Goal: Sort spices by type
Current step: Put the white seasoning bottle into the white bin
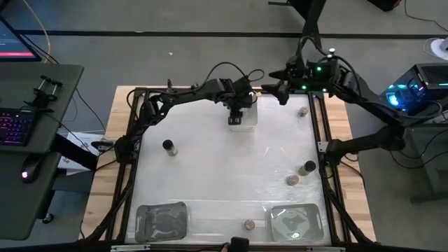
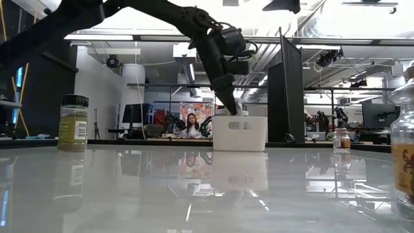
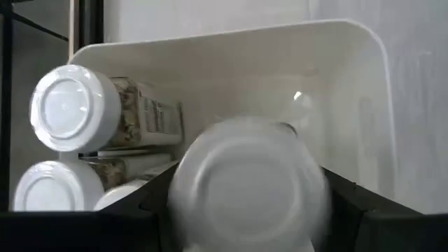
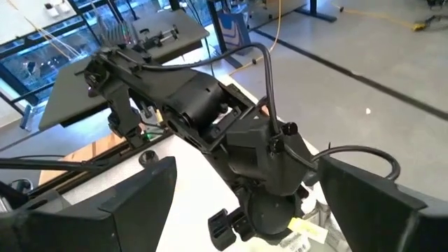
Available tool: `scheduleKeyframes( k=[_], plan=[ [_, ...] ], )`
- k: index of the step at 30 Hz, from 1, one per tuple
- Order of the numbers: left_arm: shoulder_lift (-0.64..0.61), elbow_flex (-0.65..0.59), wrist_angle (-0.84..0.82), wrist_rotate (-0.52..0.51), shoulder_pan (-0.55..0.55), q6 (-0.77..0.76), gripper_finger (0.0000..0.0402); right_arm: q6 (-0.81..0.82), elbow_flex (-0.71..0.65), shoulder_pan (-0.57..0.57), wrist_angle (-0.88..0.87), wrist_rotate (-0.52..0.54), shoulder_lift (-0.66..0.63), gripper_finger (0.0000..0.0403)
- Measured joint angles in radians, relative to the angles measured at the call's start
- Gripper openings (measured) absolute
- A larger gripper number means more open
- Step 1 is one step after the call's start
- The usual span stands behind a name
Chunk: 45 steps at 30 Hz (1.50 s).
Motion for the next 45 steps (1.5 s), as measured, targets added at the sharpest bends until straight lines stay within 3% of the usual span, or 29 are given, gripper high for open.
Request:
scheduleKeyframes(
  k=[14,19,32,39,42,45],
  plan=[
    [0.006,-0.001,-0.02,0.004,-0.009,-0.035,0.021,0.032,0.0,0.0,-0.001,-0.002,0.02,0.0343],
    [0.006,-0.001,-0.02,-0.02,-0.009,-0.139,0.0212,0.035,0.0,0.0,-0.002,-0.002,0.02,0.0343],
    [-0.044,-0.001,-0.017,-0.003,-0.012,-0.059,0.0265,0.032,0.0,0.0,-0.004,-0.002,0.02,0.0343],
    [-0.171,-0.001,-0.111,-0.049,-0.01,-0.063,0.0266,0.023,0.0,-0.006,0.006,0.008,0.02,0.0343],
    [-0.242,-0.001,-0.152,0.026,0.009,-0.135,0.025,0.067,0.0,-0.023,-0.004,0.054,0.024,0.0343],
    [-0.329,-0.045,-0.106,0.099,0.029,-0.181,0.0206,0.066,0.0,-0.043,-0.042,0.08,0.051,0.0341]
  ],
)
